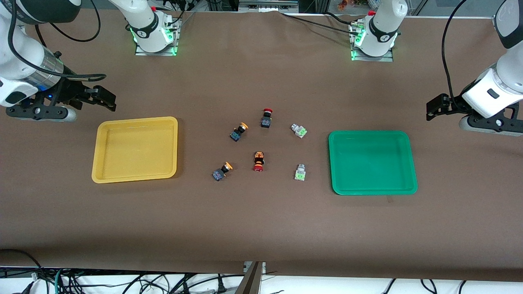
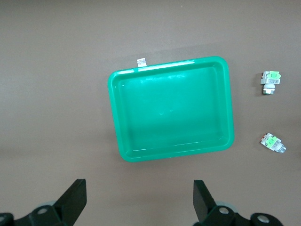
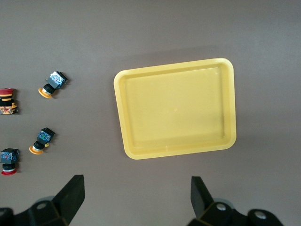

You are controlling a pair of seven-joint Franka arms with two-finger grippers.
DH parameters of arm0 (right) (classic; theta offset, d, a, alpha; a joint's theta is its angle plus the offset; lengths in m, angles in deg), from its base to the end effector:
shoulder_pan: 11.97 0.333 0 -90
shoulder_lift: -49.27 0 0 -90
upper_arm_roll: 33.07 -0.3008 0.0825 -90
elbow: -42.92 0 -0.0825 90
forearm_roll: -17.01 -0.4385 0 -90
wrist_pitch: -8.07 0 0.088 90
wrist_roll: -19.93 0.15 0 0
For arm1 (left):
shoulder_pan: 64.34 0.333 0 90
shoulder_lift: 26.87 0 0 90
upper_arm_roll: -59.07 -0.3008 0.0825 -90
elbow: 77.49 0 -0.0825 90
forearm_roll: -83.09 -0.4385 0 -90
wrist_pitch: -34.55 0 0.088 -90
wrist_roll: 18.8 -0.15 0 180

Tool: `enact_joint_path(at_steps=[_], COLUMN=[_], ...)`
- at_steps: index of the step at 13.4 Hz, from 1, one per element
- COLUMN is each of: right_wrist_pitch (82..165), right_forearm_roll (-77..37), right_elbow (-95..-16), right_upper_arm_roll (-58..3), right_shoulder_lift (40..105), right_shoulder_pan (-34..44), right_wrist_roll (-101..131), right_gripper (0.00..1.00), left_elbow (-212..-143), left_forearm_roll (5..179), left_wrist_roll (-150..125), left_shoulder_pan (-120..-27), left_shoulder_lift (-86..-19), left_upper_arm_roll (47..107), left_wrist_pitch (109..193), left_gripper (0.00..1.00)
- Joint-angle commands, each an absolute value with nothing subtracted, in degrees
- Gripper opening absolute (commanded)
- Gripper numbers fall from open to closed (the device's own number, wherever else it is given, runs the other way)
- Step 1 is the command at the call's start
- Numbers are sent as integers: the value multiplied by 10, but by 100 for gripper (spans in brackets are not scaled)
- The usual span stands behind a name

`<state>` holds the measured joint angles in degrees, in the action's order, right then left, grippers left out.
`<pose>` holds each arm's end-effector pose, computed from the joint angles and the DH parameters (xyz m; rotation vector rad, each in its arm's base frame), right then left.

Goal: Place green and yellow buttons in trays
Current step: 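Grasp a blue button with the right gripper while the left gripper grasps a green button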

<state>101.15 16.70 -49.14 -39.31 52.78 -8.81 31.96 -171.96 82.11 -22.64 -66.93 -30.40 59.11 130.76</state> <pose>0.6182 0.1018 0.5143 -3.1361 0.0727 0.0699 0.6293 -0.0265 0.4962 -3.1194 0.1796 0.0491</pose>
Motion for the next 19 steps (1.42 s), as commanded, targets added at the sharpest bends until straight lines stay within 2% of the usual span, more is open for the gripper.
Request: enact_joint_path(at_steps=[1,5,7,9,12,14,16,18,19], right_wrist_pitch=[1009,1007,1008,1058,1206,1315,1344,1385,1408], right_forearm_roll=[176,184,184,184,168,148,148,143,132], right_elbow=[-483,-482,-485,-489,-478,-417,-345,-339,-340], right_upper_arm_roll=[-403,-405,-406,-405,-406,-406,-406,-406,-406], right_shoulder_lift=[528,530,553,616,744,852,939,972,981], right_shoulder_pan=[-99,-98,-79,-38,-5,23,46,67,78], right_wrist_roll=[307,299,305,314,528,652,753,833,869], right_gripper=[100,100,100,100,100,100,100,100,100], left_elbow=[-1700,-1700,-1703,-1703,-1699,-1697,-1697,-1691,-1667], left_forearm_roll=[828,830,830,831,831,833,832,835,835], left_wrist_roll=[-227,-228,-226,-233,-223,-218,-217,-217,-214], left_shoulder_pan=[-671,-671,-672,-674,-686,-704,-725,-757,-776], left_shoulder_lift=[-313,-319,-323,-334,-412,-468,-521,-576,-609], left_upper_arm_roll=[589,589,590,592,653,671,672,672,672], left_wrist_pitch=[1294,1294,1282,1273,1281,1364,1484,1585,1610], left_gripper=[100,100,100,100,100,100,100,100,100])
